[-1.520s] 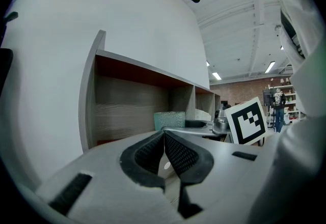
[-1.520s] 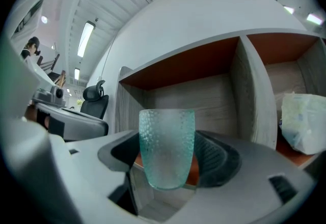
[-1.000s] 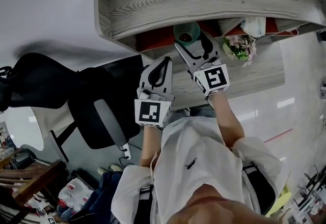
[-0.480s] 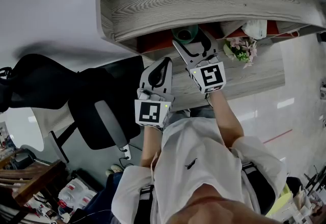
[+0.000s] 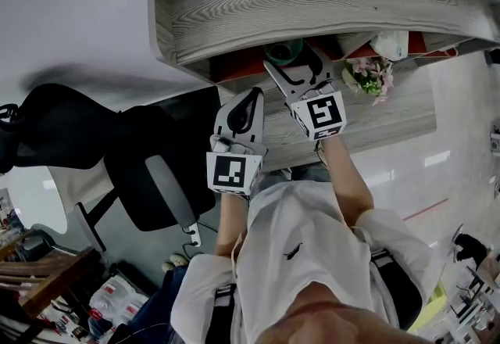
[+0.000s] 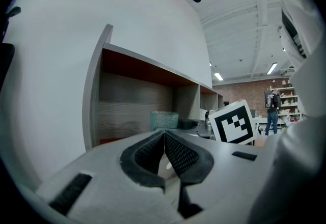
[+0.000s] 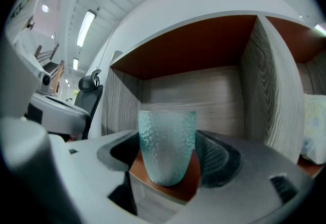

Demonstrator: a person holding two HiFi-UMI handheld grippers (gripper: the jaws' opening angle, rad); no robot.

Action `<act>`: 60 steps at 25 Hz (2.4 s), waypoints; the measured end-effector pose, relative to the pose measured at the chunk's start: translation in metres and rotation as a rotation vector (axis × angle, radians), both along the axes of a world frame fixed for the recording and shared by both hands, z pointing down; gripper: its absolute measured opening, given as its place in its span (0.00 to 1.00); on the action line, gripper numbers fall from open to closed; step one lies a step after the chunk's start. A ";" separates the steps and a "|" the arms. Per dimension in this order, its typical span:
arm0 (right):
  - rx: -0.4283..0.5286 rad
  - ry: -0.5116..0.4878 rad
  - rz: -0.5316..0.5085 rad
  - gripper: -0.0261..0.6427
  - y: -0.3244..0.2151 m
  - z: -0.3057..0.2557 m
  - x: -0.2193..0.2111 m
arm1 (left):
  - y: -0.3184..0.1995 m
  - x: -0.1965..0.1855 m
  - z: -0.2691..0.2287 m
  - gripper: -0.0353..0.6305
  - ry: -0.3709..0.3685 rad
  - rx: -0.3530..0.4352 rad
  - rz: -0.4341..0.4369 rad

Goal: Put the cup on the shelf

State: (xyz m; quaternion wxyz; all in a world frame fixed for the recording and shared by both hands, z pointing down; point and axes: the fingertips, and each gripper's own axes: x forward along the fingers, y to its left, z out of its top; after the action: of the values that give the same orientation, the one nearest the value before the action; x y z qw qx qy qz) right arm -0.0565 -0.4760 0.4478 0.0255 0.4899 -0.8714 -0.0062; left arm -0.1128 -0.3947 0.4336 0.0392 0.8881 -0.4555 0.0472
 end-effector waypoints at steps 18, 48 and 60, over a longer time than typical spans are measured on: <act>0.003 0.001 -0.002 0.56 0.009 -0.004 0.004 | 0.004 0.001 -0.007 0.09 0.000 0.019 0.007; 0.069 -0.010 0.010 0.10 0.153 -0.049 0.051 | 0.063 0.015 -0.028 0.09 -0.021 0.091 0.043; 0.074 -0.011 0.008 0.10 0.180 -0.055 0.053 | 0.083 0.011 -0.028 0.09 -0.027 0.090 0.038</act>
State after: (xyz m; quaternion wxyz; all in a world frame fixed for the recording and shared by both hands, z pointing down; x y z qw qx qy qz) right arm -0.0038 -0.2960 0.3932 0.0025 0.4942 -0.8686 -0.0356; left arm -0.1013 -0.3121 0.4051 -0.0078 0.8967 -0.4409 0.0397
